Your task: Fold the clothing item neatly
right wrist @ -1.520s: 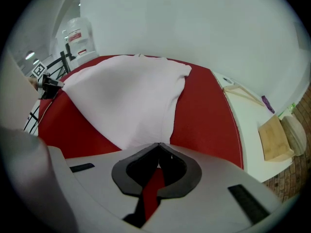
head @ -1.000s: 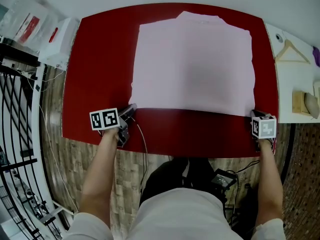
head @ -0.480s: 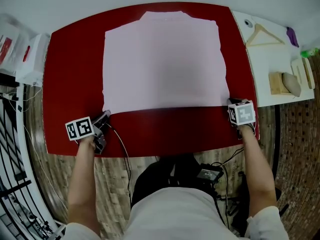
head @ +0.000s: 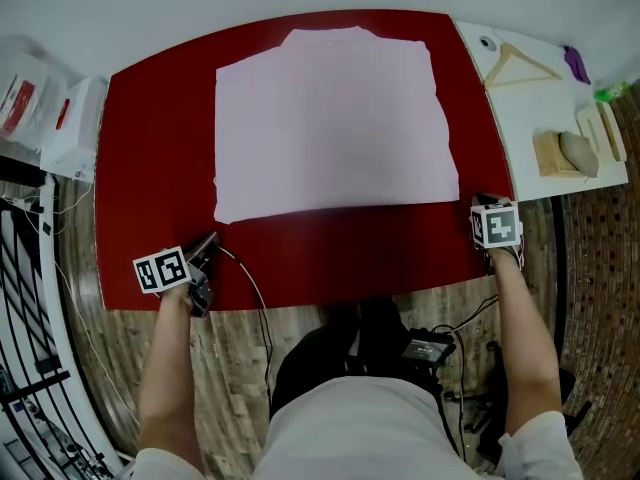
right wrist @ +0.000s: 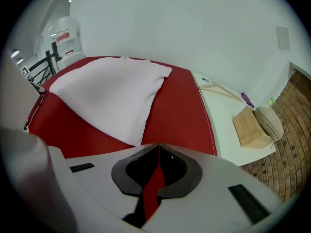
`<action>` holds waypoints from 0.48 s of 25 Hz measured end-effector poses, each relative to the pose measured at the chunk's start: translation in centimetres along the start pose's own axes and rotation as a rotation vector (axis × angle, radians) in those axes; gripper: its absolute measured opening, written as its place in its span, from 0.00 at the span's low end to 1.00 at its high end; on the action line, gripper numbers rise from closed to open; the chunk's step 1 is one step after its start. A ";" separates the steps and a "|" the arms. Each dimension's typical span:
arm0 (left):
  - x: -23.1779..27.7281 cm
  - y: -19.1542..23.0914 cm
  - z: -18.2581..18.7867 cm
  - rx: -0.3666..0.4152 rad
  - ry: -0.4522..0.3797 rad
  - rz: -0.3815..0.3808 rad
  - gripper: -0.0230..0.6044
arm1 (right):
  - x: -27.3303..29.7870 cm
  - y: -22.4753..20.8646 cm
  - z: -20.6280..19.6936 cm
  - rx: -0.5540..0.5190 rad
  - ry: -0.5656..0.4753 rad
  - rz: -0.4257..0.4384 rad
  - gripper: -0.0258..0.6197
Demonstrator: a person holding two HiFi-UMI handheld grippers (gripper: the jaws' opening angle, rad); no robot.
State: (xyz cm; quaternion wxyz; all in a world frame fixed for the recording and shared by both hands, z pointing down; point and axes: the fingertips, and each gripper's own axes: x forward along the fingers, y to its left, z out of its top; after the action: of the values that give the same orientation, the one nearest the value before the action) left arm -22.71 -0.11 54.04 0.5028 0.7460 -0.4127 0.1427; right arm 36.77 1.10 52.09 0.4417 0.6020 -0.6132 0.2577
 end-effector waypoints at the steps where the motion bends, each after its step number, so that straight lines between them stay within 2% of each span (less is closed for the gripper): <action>1: -0.4 -0.1 -0.2 0.004 -0.005 0.000 0.05 | -0.5 0.1 0.0 0.002 -0.012 0.004 0.07; 7: -2.7 -3.2 -1.4 0.061 -0.061 -0.028 0.05 | -3.3 0.9 0.6 -0.014 -0.087 0.041 0.06; 12: -4.7 -6.7 -3.6 0.109 -0.115 -0.050 0.05 | -5.0 2.3 -0.6 -0.016 -0.121 0.100 0.07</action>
State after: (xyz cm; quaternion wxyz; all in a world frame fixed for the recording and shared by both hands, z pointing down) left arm -19.80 6.22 48.52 0.4403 0.7892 -0.4140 0.1091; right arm 34.12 4.46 48.56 0.3950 0.5817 -0.6701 0.2376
